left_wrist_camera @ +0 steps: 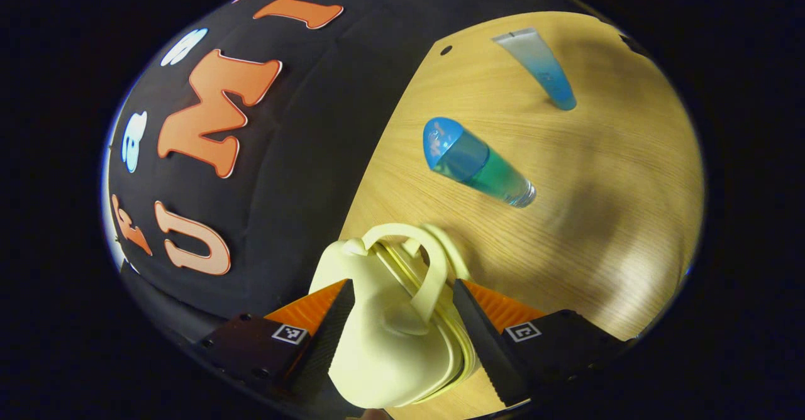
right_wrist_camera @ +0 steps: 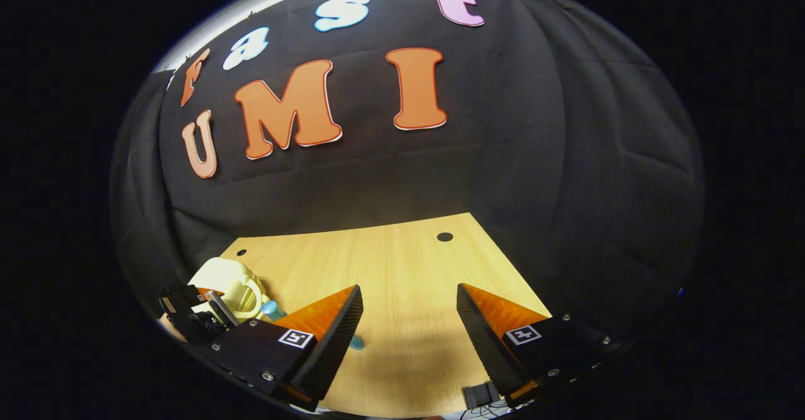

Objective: First open the suitcase, pack the skin care products into it, and then close the suitcase.

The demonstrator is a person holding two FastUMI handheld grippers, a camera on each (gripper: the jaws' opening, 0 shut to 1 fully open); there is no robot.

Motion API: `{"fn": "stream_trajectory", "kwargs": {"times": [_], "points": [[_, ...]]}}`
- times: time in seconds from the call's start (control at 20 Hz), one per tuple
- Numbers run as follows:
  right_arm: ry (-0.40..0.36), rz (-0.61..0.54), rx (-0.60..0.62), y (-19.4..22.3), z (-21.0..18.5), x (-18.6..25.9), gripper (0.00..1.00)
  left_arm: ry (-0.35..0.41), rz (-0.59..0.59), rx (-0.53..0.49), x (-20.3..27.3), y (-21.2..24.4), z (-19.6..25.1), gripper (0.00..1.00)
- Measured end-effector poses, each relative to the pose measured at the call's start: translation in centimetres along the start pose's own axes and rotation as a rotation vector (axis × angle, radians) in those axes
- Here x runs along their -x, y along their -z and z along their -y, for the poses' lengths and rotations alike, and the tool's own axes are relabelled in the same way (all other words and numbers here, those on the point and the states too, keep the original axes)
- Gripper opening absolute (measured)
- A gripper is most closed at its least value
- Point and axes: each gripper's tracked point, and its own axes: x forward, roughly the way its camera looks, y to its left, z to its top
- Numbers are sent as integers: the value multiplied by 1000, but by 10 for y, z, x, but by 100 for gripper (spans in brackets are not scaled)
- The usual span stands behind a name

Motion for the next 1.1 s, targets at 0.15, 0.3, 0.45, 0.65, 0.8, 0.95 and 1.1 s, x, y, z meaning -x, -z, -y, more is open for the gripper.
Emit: {"fn": "stream_trajectory", "kwargs": {"times": [0.15,0.3,0.45,0.65,0.8,0.95,1.1], "points": [[11,-16,-18,5,6,-3,95,15,-6,-18,-16,-4,3,98],[-2,-21,-81,4,5,-4,95,30,-35,-22,-27,-1,10,93],[10,-7,-67,1,9,-3,95,41,-79,-34,-33,5,20,53],[-15,-10,-67,1,6,-1,95,72,-98,-24,-29,-2,21,11],[-41,2,-84,-3,-1,-1,95,65,-74,30,-20,-8,1,4],[-73,27,-80,-13,-17,-3,95,89,-53,194,-6,-9,-20,4],[-62,49,-68,-20,-37,-3,95,125,5,357,10,-10,-50,4]]}}
